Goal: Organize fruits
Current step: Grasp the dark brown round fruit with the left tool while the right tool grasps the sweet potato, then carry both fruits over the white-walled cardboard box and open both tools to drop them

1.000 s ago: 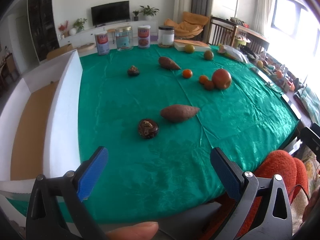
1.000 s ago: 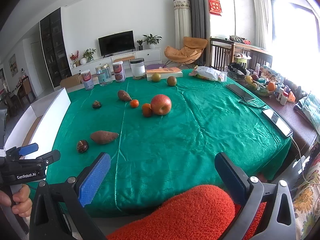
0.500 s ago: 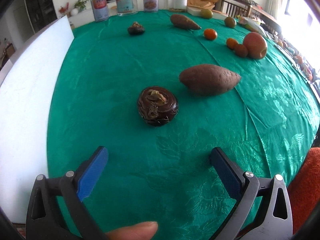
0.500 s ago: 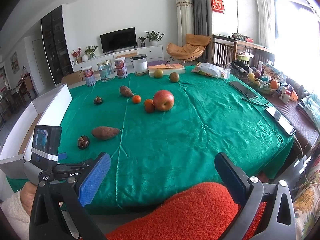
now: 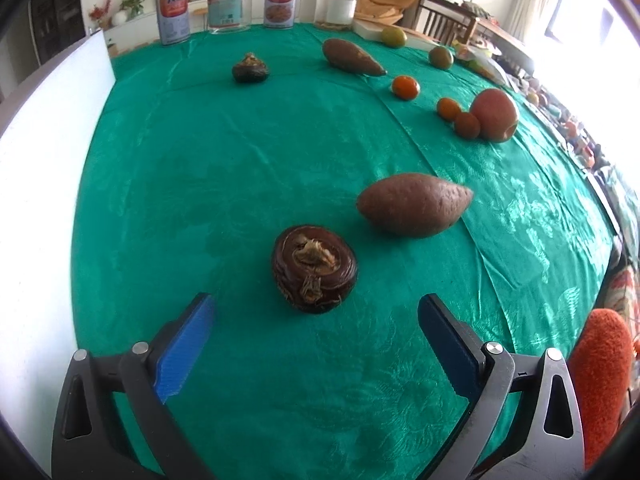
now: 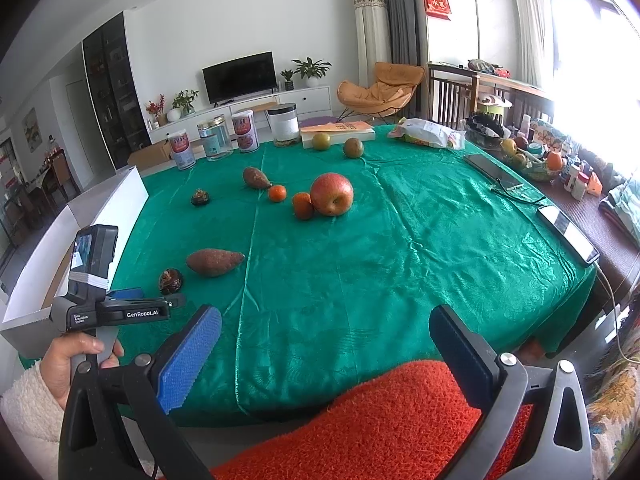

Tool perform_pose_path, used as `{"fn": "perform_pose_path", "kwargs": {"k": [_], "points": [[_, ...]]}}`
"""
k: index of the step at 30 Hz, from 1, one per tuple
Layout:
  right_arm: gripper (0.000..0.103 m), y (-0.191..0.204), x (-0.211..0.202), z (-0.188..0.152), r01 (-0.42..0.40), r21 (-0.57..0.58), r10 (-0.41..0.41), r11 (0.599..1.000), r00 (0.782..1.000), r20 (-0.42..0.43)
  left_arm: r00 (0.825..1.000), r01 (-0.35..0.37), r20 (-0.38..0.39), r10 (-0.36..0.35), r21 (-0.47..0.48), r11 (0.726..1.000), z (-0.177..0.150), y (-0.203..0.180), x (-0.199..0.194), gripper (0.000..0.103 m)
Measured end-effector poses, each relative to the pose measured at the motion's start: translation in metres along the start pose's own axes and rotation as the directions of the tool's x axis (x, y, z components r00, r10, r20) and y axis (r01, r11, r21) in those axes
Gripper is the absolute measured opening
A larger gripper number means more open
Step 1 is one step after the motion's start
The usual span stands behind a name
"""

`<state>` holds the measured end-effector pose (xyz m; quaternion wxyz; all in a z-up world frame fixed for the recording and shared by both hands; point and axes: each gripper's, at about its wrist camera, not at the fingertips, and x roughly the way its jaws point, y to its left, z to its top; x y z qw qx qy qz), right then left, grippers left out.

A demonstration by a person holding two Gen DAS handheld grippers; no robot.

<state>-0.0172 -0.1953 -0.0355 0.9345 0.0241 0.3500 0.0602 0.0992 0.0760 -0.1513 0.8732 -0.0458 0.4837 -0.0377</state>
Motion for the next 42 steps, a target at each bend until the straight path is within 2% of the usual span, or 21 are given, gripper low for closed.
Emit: {"fn": "perform_pose_path", "kwargs": {"k": [2, 4, 6, 8, 10, 12, 15, 17, 18, 21, 22, 24, 28, 29, 31, 32, 34, 36, 39, 40, 42], "points": [[0.103, -0.001, -0.001, 0.000, 0.003, 0.005, -0.003, 1.000, 1.000, 0.003, 1.000, -0.014, 0.001, 0.014, 0.028, 1.000, 0.004, -0.005, 0.005, 0.100], [0.103, -0.003, -0.002, 0.001, 0.006, 0.009, -0.006, 1.000, 1.000, 0.003, 1.000, -0.021, 0.012, 0.021, 0.040, 0.999, 0.007, -0.006, 0.008, 0.091], [0.103, -0.004, -0.002, 0.000, 0.007, 0.013, -0.007, 1.000, 1.000, 0.000, 0.997, -0.066, 0.034, 0.064, 0.069, 0.995, 0.009, -0.009, 0.007, 0.058], [0.103, -0.004, 0.000, 0.000, 0.003, 0.015, -0.003, 1.000, 1.000, -0.008, 0.997, -0.061, 0.042, 0.058, 0.072, 0.996, 0.008, -0.006, 0.004, 0.045], [0.103, -0.004, 0.005, 0.003, -0.025, 0.009, 0.025, 1.000, 0.999, -0.023, 0.998, -0.043, 0.041, 0.042, 0.044, 0.998, 0.006, -0.001, 0.000, 0.044], [0.103, -0.002, 0.015, 0.015, -0.106, -0.011, 0.105, 0.994, 0.993, -0.048, 0.998, -0.037, 0.052, 0.036, 0.019, 0.999, 0.003, 0.003, -0.005, 0.044], [0.103, 0.019, 0.048, 0.043, -0.224, -0.149, 0.204, 0.963, 0.969, -0.140, 0.996, -0.026, 0.082, 0.027, -0.018, 1.000, 0.000, 0.009, -0.018, 0.044], [0.103, 0.049, 0.084, 0.057, -0.272, -0.295, 0.205, 0.916, 0.950, -0.237, 0.995, -0.009, 0.100, 0.013, -0.041, 0.999, 0.000, 0.013, -0.028, 0.044], [0.103, 0.066, 0.104, 0.062, -0.321, -0.344, 0.223, 0.882, 0.929, -0.295, 0.994, -0.004, 0.105, 0.009, -0.049, 0.999, 0.000, 0.014, -0.034, 0.044], [0.102, 0.113, 0.160, 0.072, -0.485, -0.395, 0.296, 0.780, 0.843, -0.450, 0.993, 0.017, 0.117, -0.009, -0.063, 0.998, 0.000, 0.017, -0.052, 0.044], [0.100, 0.129, 0.176, 0.074, -0.511, -0.416, 0.292, 0.752, 0.825, -0.484, 0.992, 0.025, 0.122, -0.016, -0.066, 0.998, 0.001, 0.018, -0.059, 0.044], [0.089, 0.157, 0.204, 0.077, -0.532, -0.474, 0.249, 0.702, 0.806, -0.537, 0.990, 0.034, 0.141, -0.024, -0.068, 0.997, 0.002, 0.022, -0.076, 0.044], [0.085, 0.197, 0.243, 0.060, -0.573, -0.584, 0.110, 0.574, 0.761, -0.639, 0.982, 0.035, 0.190, -0.019, -0.080, 0.996, 0.007, 0.034, -0.111, 0.044], [0.079, 0.202, 0.248, 0.054, -0.574, -0.615, 0.068, 0.541, 0.758, -0.649, 0.980, 0.034, 0.201, -0.016, -0.087, 0.996, 0.008, 0.038, -0.118, 0.044], [0.054, 0.209, 0.254, 0.042, -0.566, -0.655, 0.009, 0.501, 0.760, -0.650, 0.975, 0.034, 0.220, -0.010, -0.103, 0.994, 0.009, 0.048, -0.131, 0.044], [0.047, 0.210, 0.257, 0.040, -0.565, -0.650, 0.004, 0.508, 0.756, -0.654, 0.973, 0.035, 0.229, -0.009, -0.112, 0.993, 0.010, 0.053, -0.137, 0.044], [0.046, 0.203, 0.261, 0.044, -0.568, -0.597, 0.032, 0.566, 0.739, -0.673, 0.970, 0.037, 0.242, -0.004, -0.132, 0.991, 0.010, 0.063, -0.147, 0.044], [0.045, 0.189, 0.266, 0.053, -0.576, -0.488, 0.105, 0.656, 0.710, -0.697, 0.968, 0.038, 0.252, 0.002, -0.153, 0.987, 0.009, 0.075, -0.159, 0.044], [0.045, 0.159, 0.269, 0.075, -0.558, -0.212, 0.280, 0.803, 0.665, -0.692, 0.961, 0.010, 0.273, 0.043, -0.191, 0.982, 0.005, 0.099, -0.181, 0.044], [0.045, 0.153, 0.266, 0.082, -0.568, -0.096, 0.364, 0.817, 0.638, -0.679, 0.957, -0.016, 0.280, 0.075, -0.209, 0.978, 0.003, 0.109, -0.188, 0.044], [0.045, 0.154, 0.252, 0.092, -0.631, 0.108, 0.545, 0.768, 0.556, -0.628, 0.944, -0.092, 0.285, 0.164, -0.251, 0.964, 0.000, 0.131, -0.199, 0.044]]}}
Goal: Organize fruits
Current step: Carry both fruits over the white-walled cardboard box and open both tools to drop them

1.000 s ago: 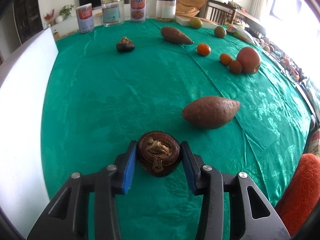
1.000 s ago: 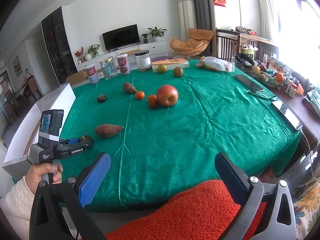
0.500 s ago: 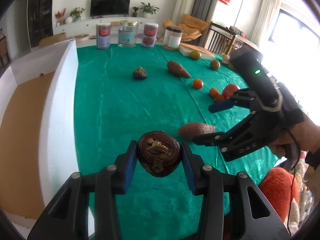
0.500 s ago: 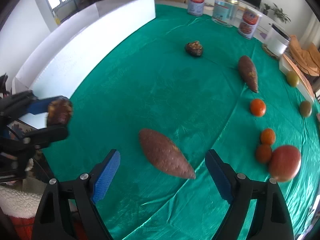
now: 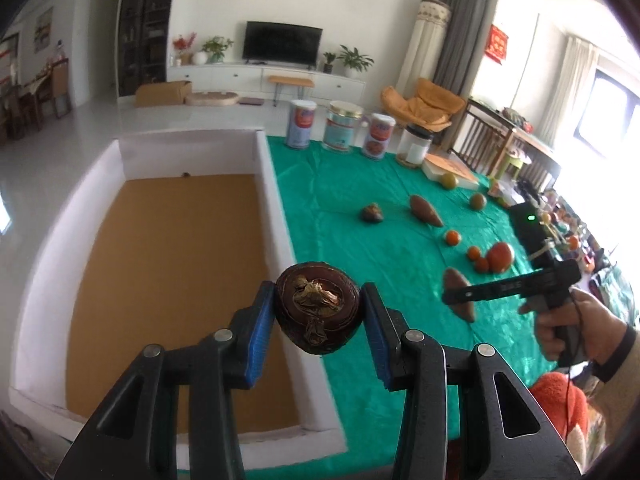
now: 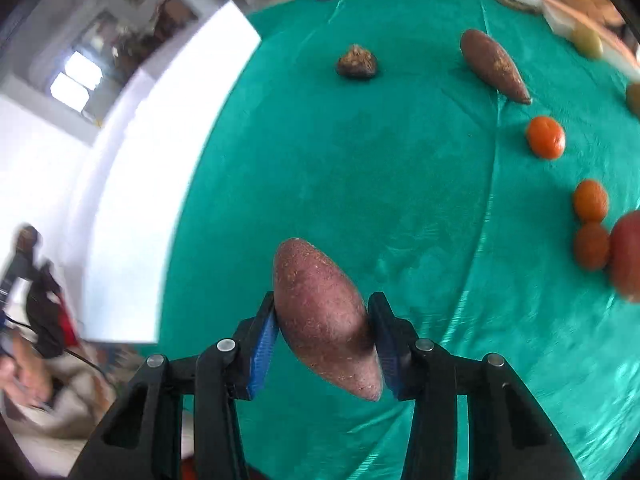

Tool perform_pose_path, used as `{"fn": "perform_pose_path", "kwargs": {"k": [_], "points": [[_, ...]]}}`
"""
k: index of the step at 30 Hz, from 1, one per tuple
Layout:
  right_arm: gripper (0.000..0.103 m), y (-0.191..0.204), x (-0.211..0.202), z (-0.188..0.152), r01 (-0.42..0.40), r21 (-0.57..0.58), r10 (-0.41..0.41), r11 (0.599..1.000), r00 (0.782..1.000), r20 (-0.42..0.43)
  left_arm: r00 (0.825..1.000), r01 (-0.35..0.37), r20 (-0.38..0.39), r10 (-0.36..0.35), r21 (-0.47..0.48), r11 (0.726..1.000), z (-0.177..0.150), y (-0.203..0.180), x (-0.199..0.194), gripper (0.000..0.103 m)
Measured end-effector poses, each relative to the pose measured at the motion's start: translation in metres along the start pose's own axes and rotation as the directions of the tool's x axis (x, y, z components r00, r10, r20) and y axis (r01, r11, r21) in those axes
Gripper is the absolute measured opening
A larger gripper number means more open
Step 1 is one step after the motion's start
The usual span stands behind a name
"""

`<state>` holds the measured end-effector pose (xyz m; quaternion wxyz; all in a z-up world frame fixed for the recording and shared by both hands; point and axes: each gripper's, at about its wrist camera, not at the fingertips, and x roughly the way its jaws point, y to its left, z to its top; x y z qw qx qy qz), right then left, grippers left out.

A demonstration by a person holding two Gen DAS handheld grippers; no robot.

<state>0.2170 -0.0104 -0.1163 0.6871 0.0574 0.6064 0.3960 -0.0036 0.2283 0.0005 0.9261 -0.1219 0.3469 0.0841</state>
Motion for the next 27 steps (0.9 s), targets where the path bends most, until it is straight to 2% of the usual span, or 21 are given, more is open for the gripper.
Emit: {"fn": "perform_pose_path", "kwargs": {"k": [1, 2, 4, 6, 8, 10, 15, 17, 18, 19, 20, 21, 23, 25, 27], "points": [[0.045, 0.012, -0.003, 0.001, -0.100, 0.028, 0.099, 0.995, 0.995, 0.024, 0.999, -0.051, 0.006, 0.051, -0.011, 0.999, 0.002, 0.013, 0.000, 0.044], [0.045, 0.027, -0.003, 0.001, -0.196, 0.046, 0.194, 0.980, 0.980, 0.040, 0.995, -0.102, 0.002, 0.102, -0.027, 0.994, 0.002, 0.026, 0.003, 0.044], [0.045, 0.064, 0.004, 0.006, -0.352, 0.051, 0.350, 0.934, 0.935, 0.050, 0.982, -0.190, -0.020, 0.189, -0.059, 0.980, -0.002, 0.050, 0.012, 0.044], [0.045, 0.104, 0.017, 0.011, -0.438, 0.026, 0.437, 0.899, 0.899, 0.032, 0.966, -0.256, -0.055, 0.252, -0.081, 0.963, -0.008, 0.071, 0.024, 0.044], [0.045, 0.142, 0.037, 0.010, -0.468, -0.002, 0.468, 0.884, 0.884, -0.001, 0.955, -0.289, -0.094, 0.281, -0.094, 0.953, -0.015, 0.086, 0.034, 0.044], [0.045, 0.170, 0.061, 0.009, -0.461, -0.020, 0.460, 0.887, 0.887, -0.032, 0.947, -0.310, -0.120, 0.298, -0.099, 0.946, -0.024, 0.097, 0.037, 0.044], [0.046, 0.201, 0.108, -0.005, -0.339, -0.092, 0.334, 0.936, 0.940, -0.067, 0.933, -0.345, -0.142, 0.330, -0.098, 0.933, -0.032, 0.106, 0.040, 0.045], [0.049, 0.205, 0.123, 0.002, -0.272, -0.121, 0.268, 0.955, 0.962, -0.054, 0.928, -0.359, -0.145, 0.343, -0.105, 0.927, -0.033, 0.108, 0.040, 0.046], [0.054, 0.203, 0.122, 0.006, -0.263, -0.127, 0.260, 0.956, 0.965, -0.045, 0.927, -0.364, -0.140, 0.349, -0.108, 0.925, -0.033, 0.109, 0.039, 0.049], [0.057, 0.201, 0.117, 0.006, -0.280, -0.128, 0.278, 0.952, 0.960, -0.033, 0.925, -0.370, -0.136, 0.355, -0.109, 0.923, -0.033, 0.107, 0.038, 0.054], [0.062, 0.198, 0.108, 0.006, -0.295, -0.129, 0.296, 0.947, 0.955, -0.016, 0.924, -0.374, -0.127, 0.361, -0.108, 0.921, -0.032, 0.106, 0.037, 0.063], [0.066, 0.190, 0.096, 0.003, -0.294, -0.133, 0.298, 0.947, 0.955, 0.010, 0.924, -0.376, -0.114, 0.365, -0.108, 0.920, -0.031, 0.103, 0.035, 0.067], [0.068, 0.178, 0.065, 0.002, -0.274, -0.149, 0.287, 0.950, 0.955, 0.071, 0.929, -0.367, -0.089, 0.359, -0.101, 0.925, -0.027, 0.094, 0.033, 0.067], [0.070, 0.164, 0.030, -0.005, -0.231, -0.174, 0.255, 0.957, 0.958, 0.132, 0.940, -0.340, -0.056, 0.336, -0.089, 0.936, -0.021, 0.079, 0.031, 0.068], [0.083, 0.144, -0.012, -0.018, -0.139, -0.209, 0.181, 0.968, 0.964, 0.195, 0.956, -0.291, -0.004, 0.292, -0.072, 0.954, -0.015, 0.058, 0.029, 0.076]]}}
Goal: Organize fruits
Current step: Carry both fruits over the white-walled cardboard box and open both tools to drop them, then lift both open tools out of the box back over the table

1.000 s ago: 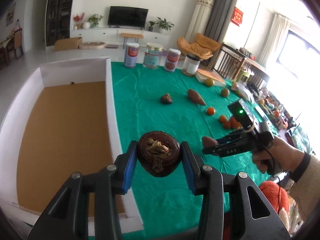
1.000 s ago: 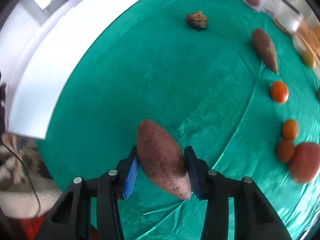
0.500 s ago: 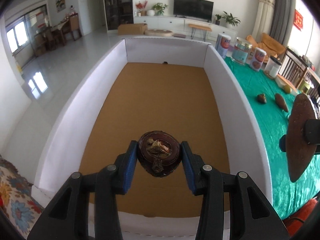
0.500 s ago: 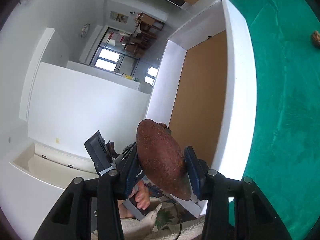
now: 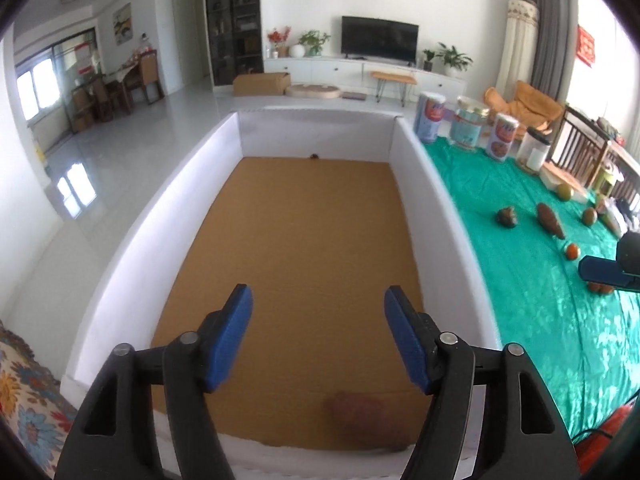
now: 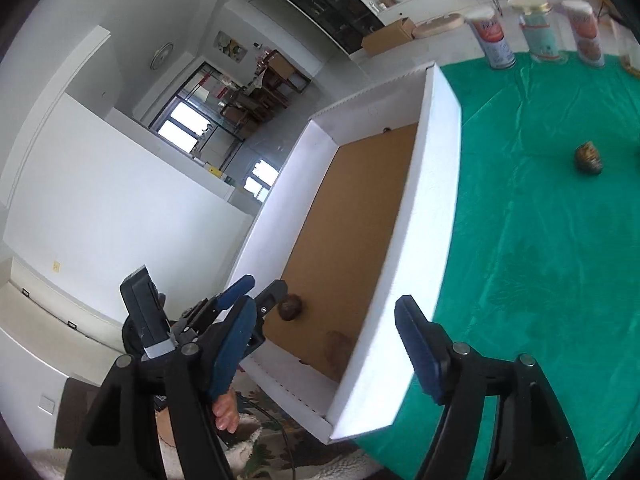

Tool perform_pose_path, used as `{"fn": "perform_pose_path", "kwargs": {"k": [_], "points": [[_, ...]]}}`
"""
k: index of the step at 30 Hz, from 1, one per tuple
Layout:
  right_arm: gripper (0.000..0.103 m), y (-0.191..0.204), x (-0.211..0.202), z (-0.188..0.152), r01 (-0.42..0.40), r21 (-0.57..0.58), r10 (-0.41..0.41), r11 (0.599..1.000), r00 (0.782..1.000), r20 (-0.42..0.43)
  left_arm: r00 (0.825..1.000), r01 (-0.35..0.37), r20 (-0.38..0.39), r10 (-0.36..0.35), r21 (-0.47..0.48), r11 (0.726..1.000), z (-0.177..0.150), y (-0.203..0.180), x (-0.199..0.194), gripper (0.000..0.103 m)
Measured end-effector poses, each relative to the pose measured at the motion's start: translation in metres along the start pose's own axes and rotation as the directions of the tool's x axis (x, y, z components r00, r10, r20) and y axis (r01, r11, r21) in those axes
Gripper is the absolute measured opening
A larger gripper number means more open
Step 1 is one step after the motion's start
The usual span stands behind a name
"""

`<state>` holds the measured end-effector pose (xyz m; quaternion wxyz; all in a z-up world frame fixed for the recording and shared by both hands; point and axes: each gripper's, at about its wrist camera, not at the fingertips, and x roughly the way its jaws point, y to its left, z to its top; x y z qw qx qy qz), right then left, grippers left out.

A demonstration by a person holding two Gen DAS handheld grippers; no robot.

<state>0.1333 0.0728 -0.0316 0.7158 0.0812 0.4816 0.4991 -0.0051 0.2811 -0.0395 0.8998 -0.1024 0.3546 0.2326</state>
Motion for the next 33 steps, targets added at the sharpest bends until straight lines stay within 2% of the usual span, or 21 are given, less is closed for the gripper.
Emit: {"fn": "perform_pose_path", "kwargs": {"k": [2, 4, 5, 7, 9, 12, 15, 17, 19, 23, 25, 26, 27, 28, 29, 30, 31, 32, 33], "points": [[0.089, -0.012, -0.035, -0.011, 0.133, -0.056, -0.131, 0.990, 0.991, 0.035, 0.995, 0.090, 0.032, -0.090, 0.022, 0.996, 0.005, -0.025, -0.006, 0.081], [0.092, -0.035, -0.068, -0.029, 0.283, -0.073, -0.279, 0.956, 0.958, 0.059, 0.985, 0.168, 0.040, -0.171, 0.069, 0.983, 0.007, -0.052, -0.006, 0.083], [0.093, -0.048, -0.089, -0.042, 0.353, -0.065, -0.348, 0.934, 0.935, 0.074, 0.982, 0.171, 0.058, -0.177, 0.103, 0.980, 0.008, -0.065, -0.005, 0.083], [0.093, -0.076, -0.124, -0.071, 0.495, -0.025, -0.490, 0.868, 0.865, 0.110, 0.984, 0.110, 0.119, -0.131, 0.174, 0.979, 0.006, -0.090, -0.001, 0.083], [0.093, -0.104, -0.150, -0.096, 0.605, 0.047, -0.606, 0.795, 0.786, 0.123, 0.989, 0.029, 0.137, -0.063, 0.236, 0.971, 0.003, -0.111, 0.012, 0.083], [0.093, -0.134, -0.177, -0.131, 0.676, 0.170, -0.697, 0.717, 0.702, 0.145, 0.997, 0.026, 0.055, -0.045, 0.309, 0.951, -0.003, -0.135, 0.029, 0.083], [0.093, -0.150, -0.193, -0.148, 0.705, 0.262, -0.751, 0.659, 0.636, 0.176, 0.992, -0.040, 0.124, -0.011, 0.398, 0.917, -0.014, -0.148, 0.017, 0.083], [0.093, -0.156, -0.196, -0.154, 0.729, 0.294, -0.785, 0.618, 0.593, 0.180, 0.992, -0.051, 0.127, -0.003, 0.415, 0.908, -0.020, -0.148, 0.012, 0.083], [0.093, -0.162, -0.195, -0.150, 0.718, 0.320, -0.784, 0.618, 0.596, 0.176, 0.994, -0.047, 0.113, 0.001, 0.400, 0.916, -0.022, -0.141, 0.009, 0.083], [0.094, -0.165, -0.191, -0.154, 0.746, 0.304, -0.805, 0.592, 0.567, 0.177, 0.995, -0.015, 0.093, -0.022, 0.382, 0.924, -0.025, -0.131, 0.003, 0.083], [0.095, -0.165, -0.185, -0.153, 0.767, 0.283, -0.817, 0.575, 0.551, 0.168, 0.996, -0.035, 0.094, -0.001, 0.383, 0.923, -0.025, -0.133, 0.005, 0.083], [0.096, -0.164, -0.182, -0.152, 0.777, 0.273, -0.824, 0.567, 0.542, 0.166, 0.992, -0.077, 0.119, 0.034, 0.379, 0.922, -0.025, -0.136, 0.004, 0.083], [0.097, -0.163, -0.180, -0.152, 0.787, 0.265, -0.830, 0.557, 0.532, 0.166, 0.982, -0.143, 0.172, 0.083, 0.377, 0.915, -0.026, -0.139, -0.001, 0.083], [0.097, -0.161, -0.179, -0.152, 0.794, 0.259, -0.835, 0.550, 0.523, 0.169, 0.960, -0.222, 0.246, 0.134, 0.376, 0.900, -0.029, -0.145, -0.008, 0.083], [0.098, -0.161, -0.178, -0.152, 0.800, 0.255, -0.840, 0.543, 0.515, 0.172, 0.930, -0.290, 0.327, 0.168, 0.371, 0.882, -0.032, -0.152, -0.019, 0.083], [0.099, -0.160, -0.178, -0.151, 0.805, 0.254, -0.844, 0.536, 0.508, 0.171, 0.905, -0.317, 0.393, 0.163, 0.368, 0.874, -0.034, -0.159, -0.032, 0.089], [0.100, -0.160, -0.177, -0.150, 0.810, 0.254, -0.849, 0.528, 0.502, 0.164, 0.891, -0.305, 0.435, 0.128, 0.368, 0.878, -0.036, -0.166, -0.044, 0.092], [0.101, -0.162, -0.176, -0.147, 0.814, 0.257, -0.853, 0.521, 0.497, 0.156, 0.888, -0.265, 0.454, 0.075, 0.371, 0.890, -0.037, -0.173, -0.056, 0.095], [0.101, -0.165, -0.176, -0.142, 0.814, 0.268, -0.857, 0.515, 0.494, 0.146, 0.893, -0.204, 0.449, 0.016, 0.373, 0.905, -0.038, -0.180, -0.064, 0.095]]}}
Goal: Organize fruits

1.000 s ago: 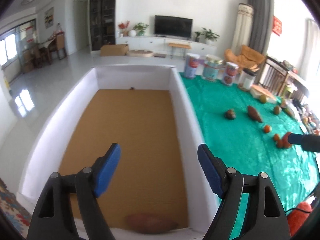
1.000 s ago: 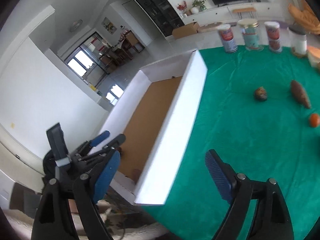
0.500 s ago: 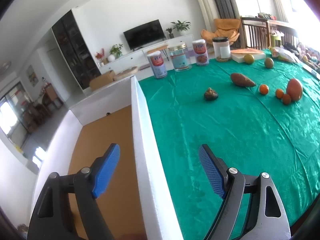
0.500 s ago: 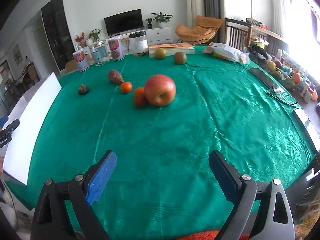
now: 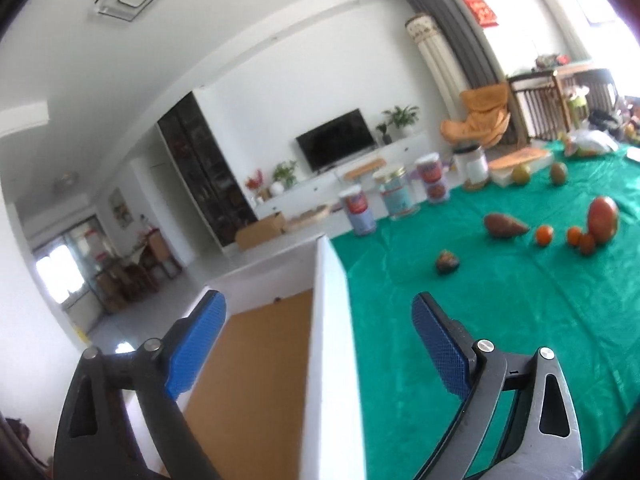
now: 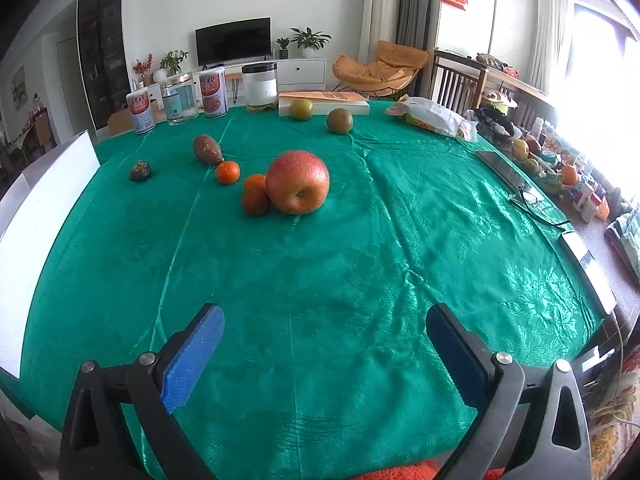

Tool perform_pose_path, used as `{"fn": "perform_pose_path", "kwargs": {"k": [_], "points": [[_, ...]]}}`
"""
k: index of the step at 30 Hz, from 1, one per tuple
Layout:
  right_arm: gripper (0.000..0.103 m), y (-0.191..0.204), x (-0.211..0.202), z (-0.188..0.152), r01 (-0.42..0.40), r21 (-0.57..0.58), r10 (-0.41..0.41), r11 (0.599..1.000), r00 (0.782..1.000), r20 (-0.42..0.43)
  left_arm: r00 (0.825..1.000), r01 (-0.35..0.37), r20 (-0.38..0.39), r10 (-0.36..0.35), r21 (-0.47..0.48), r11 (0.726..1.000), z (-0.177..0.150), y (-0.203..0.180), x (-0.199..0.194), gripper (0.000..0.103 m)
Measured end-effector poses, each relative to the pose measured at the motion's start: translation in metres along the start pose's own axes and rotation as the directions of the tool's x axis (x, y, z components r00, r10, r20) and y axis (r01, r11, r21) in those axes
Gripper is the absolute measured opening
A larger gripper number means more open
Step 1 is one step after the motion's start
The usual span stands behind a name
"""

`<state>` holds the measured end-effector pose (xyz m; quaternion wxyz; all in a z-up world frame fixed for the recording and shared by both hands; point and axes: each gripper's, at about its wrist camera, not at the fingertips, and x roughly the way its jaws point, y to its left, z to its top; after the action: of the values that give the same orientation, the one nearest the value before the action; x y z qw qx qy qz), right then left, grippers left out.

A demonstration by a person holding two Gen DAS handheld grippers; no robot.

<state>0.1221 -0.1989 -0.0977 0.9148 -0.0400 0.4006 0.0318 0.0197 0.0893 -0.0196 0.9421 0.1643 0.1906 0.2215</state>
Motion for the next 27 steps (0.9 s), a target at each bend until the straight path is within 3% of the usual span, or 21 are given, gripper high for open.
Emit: {"fn": "perform_pose_path", "kwargs": {"k": [2, 3, 6, 8, 11, 16, 20, 24, 27], "points": [[0.101, 0.001, 0.010, 0.010, 0.002, 0.039, -0.001, 0.999, 1.000, -0.016, 0.988, 0.151, -0.015, -0.152, -0.072, 0.986, 0.008, -0.014, -0.005, 0.097], [0.101, 0.002, 0.016, 0.014, -0.002, 0.061, 0.004, 0.998, 1.000, -0.027, 0.972, 0.224, -0.045, -0.229, -0.106, 0.969, 0.009, -0.024, 0.000, 0.097], [0.101, 0.013, 0.035, 0.020, -0.058, 0.096, 0.060, 0.994, 0.998, -0.019, 0.895, 0.373, -0.179, -0.408, -0.202, 0.906, -0.001, -0.062, 0.032, 0.097], [0.101, 0.021, 0.049, 0.016, -0.057, 0.091, 0.060, 0.994, 0.998, -0.033, 0.856, 0.384, -0.273, -0.439, -0.233, 0.894, -0.015, -0.085, 0.061, 0.097], [0.101, 0.029, 0.059, 0.010, -0.028, 0.070, 0.032, 0.997, 0.998, -0.062, 0.818, 0.364, -0.392, -0.421, -0.215, 0.906, -0.035, -0.115, 0.098, 0.097], [0.101, 0.024, 0.074, 0.009, -0.005, 0.094, 0.015, 0.996, 0.994, -0.109, 0.812, 0.349, -0.433, -0.392, -0.180, 0.920, -0.049, -0.135, 0.114, 0.097], [0.101, 0.017, 0.094, 0.005, 0.041, 0.127, -0.018, 0.991, 0.984, -0.175, 0.791, 0.367, -0.449, -0.415, -0.194, 0.910, -0.050, -0.137, 0.119, 0.097], [0.101, 0.024, 0.096, 0.003, 0.056, 0.098, -0.039, 0.994, 0.985, -0.171, 0.756, 0.382, -0.459, -0.467, -0.271, 0.884, -0.055, -0.133, 0.134, 0.098], [0.101, 0.029, 0.095, 0.002, 0.060, 0.075, -0.047, 0.995, 0.985, -0.164, 0.760, 0.374, -0.463, -0.457, -0.263, 0.889, -0.054, -0.134, 0.134, 0.099]]}}
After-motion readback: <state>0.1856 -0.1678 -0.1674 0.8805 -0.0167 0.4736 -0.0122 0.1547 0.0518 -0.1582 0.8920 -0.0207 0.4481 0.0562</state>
